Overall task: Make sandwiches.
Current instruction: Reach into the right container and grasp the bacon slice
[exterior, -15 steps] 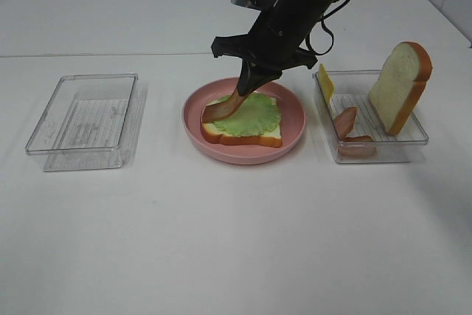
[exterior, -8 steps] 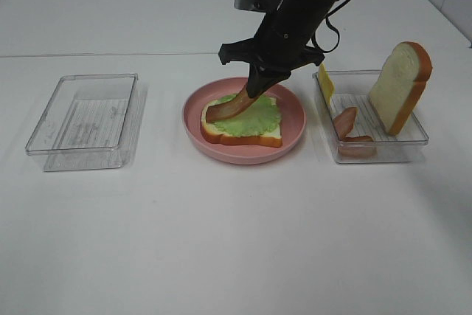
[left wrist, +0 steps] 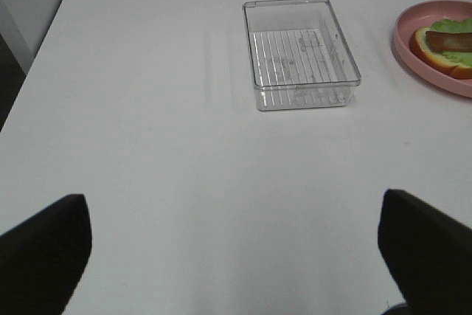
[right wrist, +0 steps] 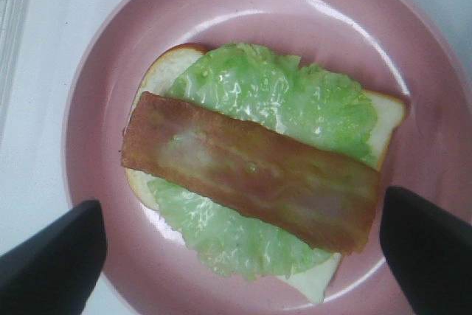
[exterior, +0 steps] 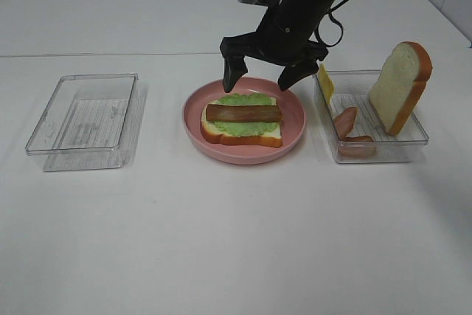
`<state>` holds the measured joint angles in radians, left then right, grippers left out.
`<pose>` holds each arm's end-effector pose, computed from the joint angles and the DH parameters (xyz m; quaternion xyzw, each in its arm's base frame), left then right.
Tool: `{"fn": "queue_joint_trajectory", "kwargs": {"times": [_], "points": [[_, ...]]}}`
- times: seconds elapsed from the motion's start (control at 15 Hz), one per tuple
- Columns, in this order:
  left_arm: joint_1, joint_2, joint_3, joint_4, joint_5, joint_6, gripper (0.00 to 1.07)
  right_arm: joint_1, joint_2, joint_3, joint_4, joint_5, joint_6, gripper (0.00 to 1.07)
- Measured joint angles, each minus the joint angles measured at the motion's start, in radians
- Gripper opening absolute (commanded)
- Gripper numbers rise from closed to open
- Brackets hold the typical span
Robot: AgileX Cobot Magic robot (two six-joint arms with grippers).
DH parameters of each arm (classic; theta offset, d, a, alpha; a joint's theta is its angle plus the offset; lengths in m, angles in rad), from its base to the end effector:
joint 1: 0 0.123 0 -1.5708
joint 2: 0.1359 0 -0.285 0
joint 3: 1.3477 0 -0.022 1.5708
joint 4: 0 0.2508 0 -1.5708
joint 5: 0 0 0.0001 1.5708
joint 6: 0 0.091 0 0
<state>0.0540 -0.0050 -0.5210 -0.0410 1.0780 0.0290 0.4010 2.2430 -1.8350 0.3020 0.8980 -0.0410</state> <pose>-0.0087 -0.0038 0.2817 -0.0094 0.8507 0.0013 0.5255 0.4367 0.2082 0.1793 -0.1434 0.9654 0.1611 0.1466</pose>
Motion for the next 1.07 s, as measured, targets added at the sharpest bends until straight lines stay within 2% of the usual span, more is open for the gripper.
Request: {"fn": "queue_joint_trajectory", "kwargs": {"times": [0.2, 0.4, 0.53, 0.87, 1.07], "points": [[0.0, 0.0, 0.0, 0.0, 0.0, 0.0, 0.98, 0.0, -0.06, 0.0, -0.005, 0.071, 0.009, 1.0], [0.0, 0.0, 0.0, 0.0, 0.0, 0.0, 0.98, 0.0, -0.132, 0.0, -0.079, 0.217, 0.058, 1.0], [0.0, 0.0, 0.0, 0.0, 0.0, 0.0, 0.98, 0.0, -0.157, -0.001, -0.208, 0.307, 0.122, 1.0], [0.0, 0.0, 0.0, 0.0, 0.0, 0.0, 0.98, 0.0, -0.181, 0.016, -0.302, 0.318, 0.184, 1.0], [0.0, 0.0, 0.0, 0.0, 0.0, 0.0, 0.98, 0.0, -0.236, 0.09, -0.302, 0.319, 0.193, 1.0]]}}
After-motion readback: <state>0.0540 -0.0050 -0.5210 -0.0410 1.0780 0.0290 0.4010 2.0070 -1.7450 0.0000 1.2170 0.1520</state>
